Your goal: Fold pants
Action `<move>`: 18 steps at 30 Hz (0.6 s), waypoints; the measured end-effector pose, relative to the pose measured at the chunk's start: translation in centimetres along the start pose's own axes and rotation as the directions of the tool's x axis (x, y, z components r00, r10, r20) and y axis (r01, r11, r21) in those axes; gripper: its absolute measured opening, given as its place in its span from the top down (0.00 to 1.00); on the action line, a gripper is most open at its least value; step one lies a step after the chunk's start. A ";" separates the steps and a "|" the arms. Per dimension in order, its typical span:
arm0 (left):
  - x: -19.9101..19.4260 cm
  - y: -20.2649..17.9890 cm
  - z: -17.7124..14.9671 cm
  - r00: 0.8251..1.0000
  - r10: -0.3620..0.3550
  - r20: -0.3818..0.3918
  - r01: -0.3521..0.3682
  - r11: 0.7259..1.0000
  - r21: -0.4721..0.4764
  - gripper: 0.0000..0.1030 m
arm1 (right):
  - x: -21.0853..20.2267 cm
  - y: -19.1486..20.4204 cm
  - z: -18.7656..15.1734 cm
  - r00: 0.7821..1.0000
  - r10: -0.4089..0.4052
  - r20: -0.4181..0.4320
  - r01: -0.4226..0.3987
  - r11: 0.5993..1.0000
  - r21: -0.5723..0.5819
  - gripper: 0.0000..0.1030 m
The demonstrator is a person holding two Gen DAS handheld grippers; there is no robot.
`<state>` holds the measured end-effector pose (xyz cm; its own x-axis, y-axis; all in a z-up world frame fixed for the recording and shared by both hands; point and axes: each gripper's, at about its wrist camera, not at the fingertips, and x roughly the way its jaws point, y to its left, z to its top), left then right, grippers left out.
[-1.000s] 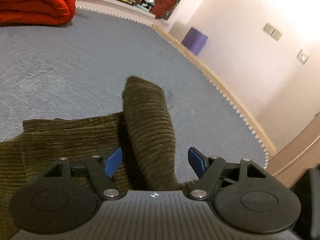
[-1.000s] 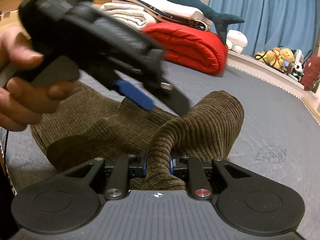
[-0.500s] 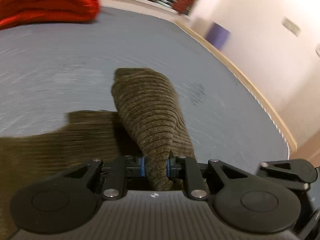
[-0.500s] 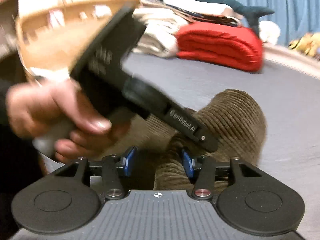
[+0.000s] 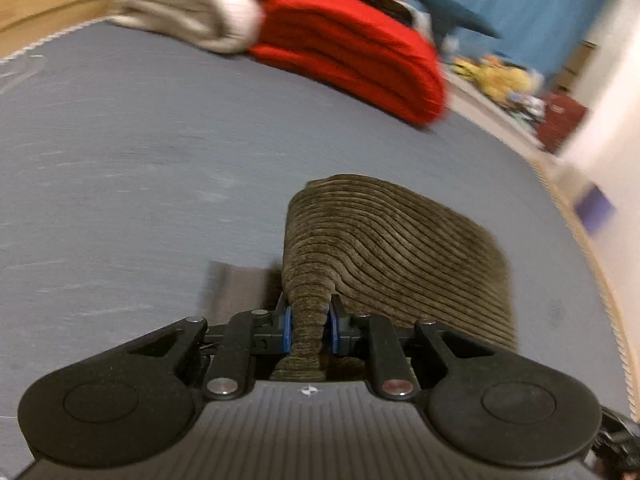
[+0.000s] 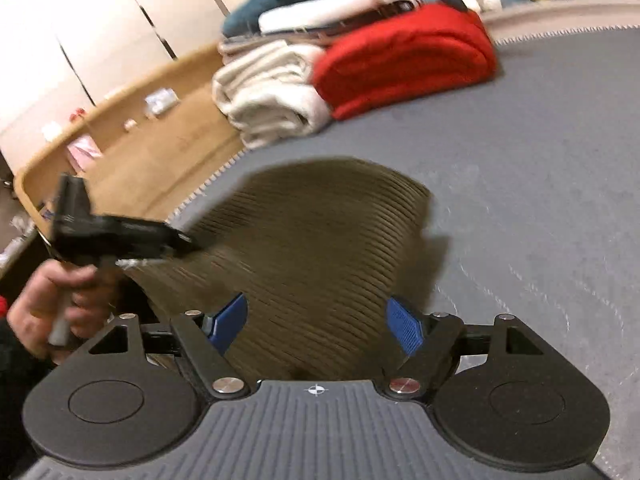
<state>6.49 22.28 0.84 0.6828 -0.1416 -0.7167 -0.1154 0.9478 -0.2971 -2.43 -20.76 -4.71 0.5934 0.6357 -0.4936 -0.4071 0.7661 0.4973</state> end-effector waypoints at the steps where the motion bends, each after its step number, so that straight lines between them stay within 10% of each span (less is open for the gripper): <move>1: -0.1 1.1 0.6 1.000 0.030 -0.003 -0.030 1.000 -0.003 0.77 | 0.2 0.4 -0.4 1.000 0.002 -0.007 -0.002 1.000 -0.007 0.23; 5: -0.2 3.1 1.5 0.994 0.107 0.015 -0.107 0.994 -0.028 0.58 | 1.6 1.9 -1.0 0.999 0.017 -0.042 -0.019 0.999 -0.035 0.17; 7: -0.2 3.8 2.0 0.997 0.080 0.004 -0.080 0.996 -0.044 0.28 | 2.4 2.3 -1.1 0.998 0.028 -0.058 -0.030 0.999 -0.030 0.16; 9: 0.3 4.0 1.8 0.997 0.072 -0.033 -0.074 0.996 -0.044 0.19 | 3.3 2.3 -1.0 0.996 0.051 -0.072 -0.051 0.999 0.007 0.15; 18: 5.9 6.5 0.6 0.967 -0.095 -0.235 0.060 0.986 -0.153 0.13 | 9.1 1.5 -0.6 0.987 0.072 -0.141 -0.049 0.985 0.165 0.08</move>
<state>10.15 27.75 -4.94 0.5021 -0.2942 -0.8132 -0.1834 0.8828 -0.4325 1.91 -13.72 -8.90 0.4589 0.6965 -0.5516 -0.3158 0.7082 0.6314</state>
